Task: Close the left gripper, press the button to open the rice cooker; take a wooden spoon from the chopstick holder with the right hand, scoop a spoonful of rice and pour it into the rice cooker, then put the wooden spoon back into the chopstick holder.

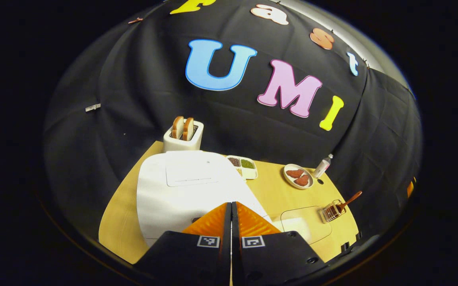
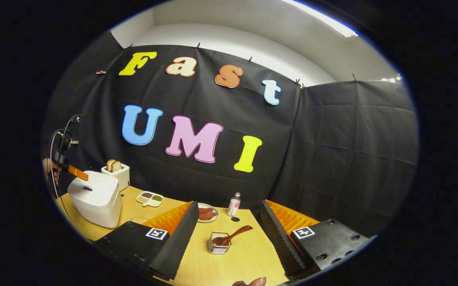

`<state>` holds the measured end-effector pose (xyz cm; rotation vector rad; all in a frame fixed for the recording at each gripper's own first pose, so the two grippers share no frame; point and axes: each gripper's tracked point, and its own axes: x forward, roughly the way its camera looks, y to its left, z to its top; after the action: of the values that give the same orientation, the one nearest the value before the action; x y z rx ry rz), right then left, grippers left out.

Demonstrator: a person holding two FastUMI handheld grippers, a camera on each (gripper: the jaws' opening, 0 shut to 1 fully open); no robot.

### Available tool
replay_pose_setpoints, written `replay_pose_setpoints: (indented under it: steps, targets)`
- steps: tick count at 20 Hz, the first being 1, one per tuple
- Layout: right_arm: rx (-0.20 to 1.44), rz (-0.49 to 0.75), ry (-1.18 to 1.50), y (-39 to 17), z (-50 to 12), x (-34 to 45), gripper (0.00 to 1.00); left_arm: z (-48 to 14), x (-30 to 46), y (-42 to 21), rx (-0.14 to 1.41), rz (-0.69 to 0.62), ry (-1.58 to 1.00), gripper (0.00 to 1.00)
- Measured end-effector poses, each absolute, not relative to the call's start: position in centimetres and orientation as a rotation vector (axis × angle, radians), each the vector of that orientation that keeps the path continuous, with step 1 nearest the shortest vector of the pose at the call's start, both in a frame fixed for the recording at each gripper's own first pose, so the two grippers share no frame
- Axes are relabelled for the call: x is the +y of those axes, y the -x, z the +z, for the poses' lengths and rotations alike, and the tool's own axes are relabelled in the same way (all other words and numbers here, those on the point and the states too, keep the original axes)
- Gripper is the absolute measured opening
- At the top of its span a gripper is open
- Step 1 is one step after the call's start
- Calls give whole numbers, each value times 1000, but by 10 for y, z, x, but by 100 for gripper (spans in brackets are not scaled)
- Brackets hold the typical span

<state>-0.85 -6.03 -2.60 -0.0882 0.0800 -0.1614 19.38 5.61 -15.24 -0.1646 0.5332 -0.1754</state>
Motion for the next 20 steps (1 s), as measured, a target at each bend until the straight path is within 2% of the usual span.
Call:
replay_pose_setpoints:
  steps: [7,15,17,20]
  targets:
    - [104,-224,72,11,-37,-77,98,-197,57,-198,675,-138,145,6]
    - [109,-211,65,14,-40,-67,98,-198,57,-196,719,-156,254,7]
    - [110,-205,65,16,-40,-65,98,-189,59,-197,683,-152,278,7]
    - [106,-205,78,20,-38,-67,98,-151,67,-202,545,-154,293,7]
